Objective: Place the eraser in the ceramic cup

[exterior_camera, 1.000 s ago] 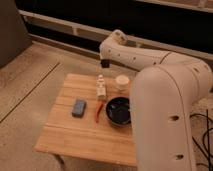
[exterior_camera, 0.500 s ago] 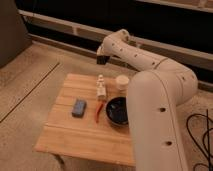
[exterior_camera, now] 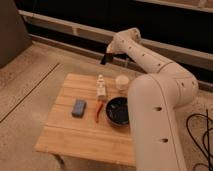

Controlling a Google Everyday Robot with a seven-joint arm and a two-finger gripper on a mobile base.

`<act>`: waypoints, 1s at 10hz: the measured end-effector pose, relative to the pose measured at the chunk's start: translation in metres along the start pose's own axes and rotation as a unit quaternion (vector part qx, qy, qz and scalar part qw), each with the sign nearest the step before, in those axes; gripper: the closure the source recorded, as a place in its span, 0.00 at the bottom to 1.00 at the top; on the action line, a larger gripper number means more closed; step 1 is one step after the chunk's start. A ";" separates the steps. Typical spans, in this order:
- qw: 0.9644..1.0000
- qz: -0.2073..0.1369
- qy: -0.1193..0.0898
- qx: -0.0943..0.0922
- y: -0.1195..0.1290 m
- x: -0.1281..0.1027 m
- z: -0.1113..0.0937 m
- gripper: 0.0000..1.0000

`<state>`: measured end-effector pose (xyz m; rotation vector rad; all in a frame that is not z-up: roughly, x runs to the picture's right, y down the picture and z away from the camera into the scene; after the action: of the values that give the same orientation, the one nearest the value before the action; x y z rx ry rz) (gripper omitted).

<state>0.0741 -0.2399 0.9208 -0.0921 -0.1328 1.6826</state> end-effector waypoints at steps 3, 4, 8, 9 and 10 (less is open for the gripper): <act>1.000 -0.024 -0.006 0.016 0.011 0.016 -0.011 1.00; 0.999 -0.029 -0.007 0.023 0.011 0.024 -0.016 1.00; 0.999 -0.031 -0.005 0.032 0.011 0.041 -0.020 1.00; 0.999 -0.032 -0.005 0.032 0.012 0.041 -0.020 1.00; 0.999 -0.031 -0.005 0.032 0.012 0.040 -0.020 1.00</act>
<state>0.0607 -0.2005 0.8996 -0.0317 -0.0887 1.6234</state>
